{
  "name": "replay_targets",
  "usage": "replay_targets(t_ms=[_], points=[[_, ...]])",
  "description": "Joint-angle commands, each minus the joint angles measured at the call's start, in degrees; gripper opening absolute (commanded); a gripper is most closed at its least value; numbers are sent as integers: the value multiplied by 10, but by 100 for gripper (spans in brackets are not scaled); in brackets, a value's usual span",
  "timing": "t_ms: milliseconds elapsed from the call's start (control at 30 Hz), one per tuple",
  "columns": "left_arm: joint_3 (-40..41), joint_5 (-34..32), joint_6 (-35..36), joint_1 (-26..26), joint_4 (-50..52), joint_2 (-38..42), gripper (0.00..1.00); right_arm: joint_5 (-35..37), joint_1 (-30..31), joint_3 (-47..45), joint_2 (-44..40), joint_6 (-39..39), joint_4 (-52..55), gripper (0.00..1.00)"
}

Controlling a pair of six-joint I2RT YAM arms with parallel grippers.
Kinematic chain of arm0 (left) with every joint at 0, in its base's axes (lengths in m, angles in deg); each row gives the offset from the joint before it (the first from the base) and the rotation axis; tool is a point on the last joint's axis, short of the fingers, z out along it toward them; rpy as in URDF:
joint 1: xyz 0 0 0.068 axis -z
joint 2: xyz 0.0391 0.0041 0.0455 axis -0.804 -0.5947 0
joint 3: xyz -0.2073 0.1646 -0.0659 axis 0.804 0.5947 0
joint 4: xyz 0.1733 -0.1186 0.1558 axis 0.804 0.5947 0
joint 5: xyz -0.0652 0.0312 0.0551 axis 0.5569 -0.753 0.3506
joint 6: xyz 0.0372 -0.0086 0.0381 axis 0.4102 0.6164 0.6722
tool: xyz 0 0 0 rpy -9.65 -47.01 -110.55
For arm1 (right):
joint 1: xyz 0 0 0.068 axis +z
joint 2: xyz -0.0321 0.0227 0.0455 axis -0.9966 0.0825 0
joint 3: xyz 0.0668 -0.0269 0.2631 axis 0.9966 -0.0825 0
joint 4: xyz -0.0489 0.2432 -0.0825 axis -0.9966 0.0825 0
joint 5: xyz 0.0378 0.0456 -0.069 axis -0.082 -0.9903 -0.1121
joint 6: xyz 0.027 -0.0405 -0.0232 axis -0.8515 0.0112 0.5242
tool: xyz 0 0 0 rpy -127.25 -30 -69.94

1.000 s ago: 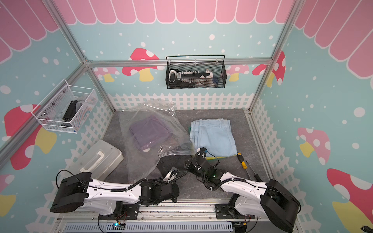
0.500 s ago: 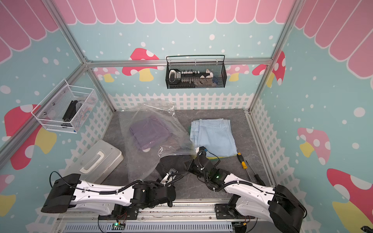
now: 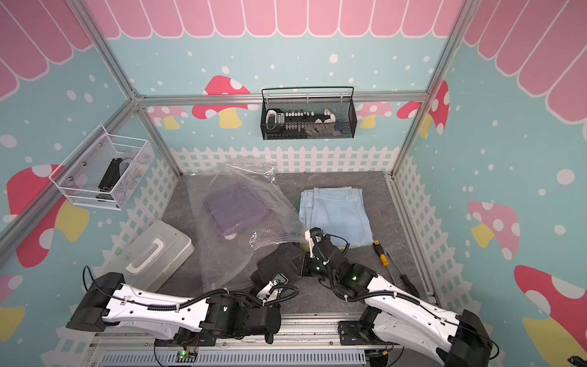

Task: Take the trousers out of the vacuum bag
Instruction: Place the trousers at the center of the board.

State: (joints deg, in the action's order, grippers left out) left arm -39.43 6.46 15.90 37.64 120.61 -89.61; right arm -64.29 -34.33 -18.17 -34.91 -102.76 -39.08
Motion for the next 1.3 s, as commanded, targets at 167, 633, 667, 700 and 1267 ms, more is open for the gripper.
replay_targets(t_ms=[167,633,667,700,1267], points=[[-100,-34,61,2,-37,2,0,-88,6,50,-54,69,86,1],[-237,14,150,13,-19,-20,0,-113,6,179,-133,157,235,1],[-247,19,158,13,-19,-22,0,-110,6,192,-134,165,249,1],[-257,24,166,13,-19,-24,0,-110,6,201,-135,171,259,1],[-388,114,249,-32,-38,-91,0,52,6,324,-170,195,405,0]])
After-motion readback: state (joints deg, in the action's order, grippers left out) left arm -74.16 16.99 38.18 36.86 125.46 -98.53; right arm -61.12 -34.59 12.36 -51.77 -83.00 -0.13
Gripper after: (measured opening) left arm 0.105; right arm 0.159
